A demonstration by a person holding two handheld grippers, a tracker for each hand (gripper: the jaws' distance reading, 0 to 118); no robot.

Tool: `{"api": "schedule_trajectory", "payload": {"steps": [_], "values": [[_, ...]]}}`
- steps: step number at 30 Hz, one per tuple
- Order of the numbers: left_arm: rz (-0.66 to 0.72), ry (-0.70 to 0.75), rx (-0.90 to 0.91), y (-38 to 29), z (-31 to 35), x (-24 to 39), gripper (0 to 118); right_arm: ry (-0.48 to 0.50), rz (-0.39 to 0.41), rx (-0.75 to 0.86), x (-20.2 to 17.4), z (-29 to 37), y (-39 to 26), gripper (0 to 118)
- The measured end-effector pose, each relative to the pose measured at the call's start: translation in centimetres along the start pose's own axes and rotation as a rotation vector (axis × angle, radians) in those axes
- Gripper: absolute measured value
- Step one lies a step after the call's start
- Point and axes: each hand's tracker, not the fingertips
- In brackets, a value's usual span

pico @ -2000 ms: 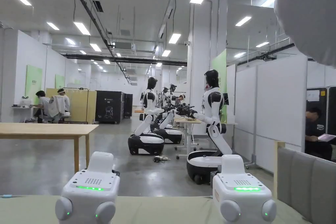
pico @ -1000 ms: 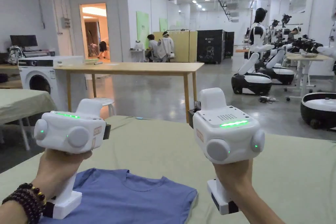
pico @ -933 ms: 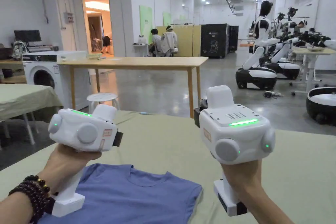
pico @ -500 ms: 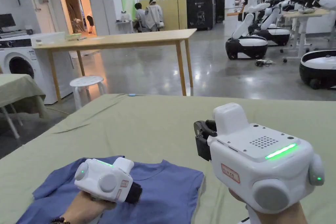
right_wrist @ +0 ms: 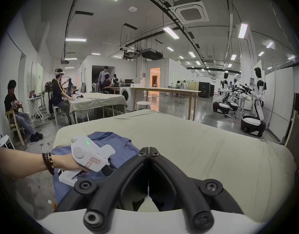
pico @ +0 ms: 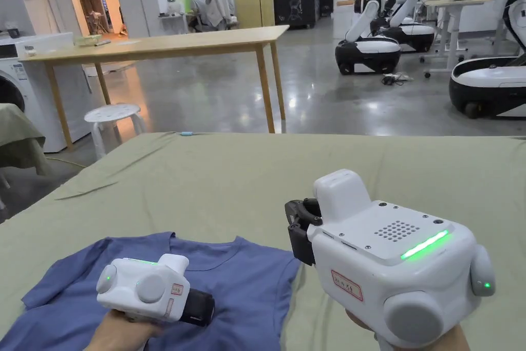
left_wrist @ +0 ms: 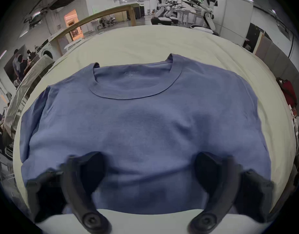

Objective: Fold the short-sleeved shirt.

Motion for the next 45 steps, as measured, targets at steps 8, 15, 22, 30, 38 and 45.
{"api": "schedule_trajectory", "payload": {"steps": [8,15,22,30,38,45], "values": [[-0.034,0.028,0.059,-1.4,2.4,-0.3,0,-0.004,-0.030,0.003,-0.1,0.9,0.0,0],[-0.043,0.024,0.263,1.5,8.1,1.3,0,-0.021,-0.024,0.004,0.5,3.8,0.1,0],[-0.213,-0.061,0.422,5.3,13.9,9.3,0,-0.094,-0.040,0.036,3.0,10.1,0.6,0],[-0.431,-0.264,0.609,13.1,19.2,26.9,0,-0.276,-0.038,0.107,8.0,20.5,1.3,0],[-0.524,-0.647,0.633,14.4,20.5,46.5,0,-0.463,-0.028,0.140,13.8,29.1,0.6,0],[-0.707,-0.602,0.381,9.6,9.3,56.3,0,-0.588,-0.106,0.135,19.1,32.6,-2.2,0]]}}
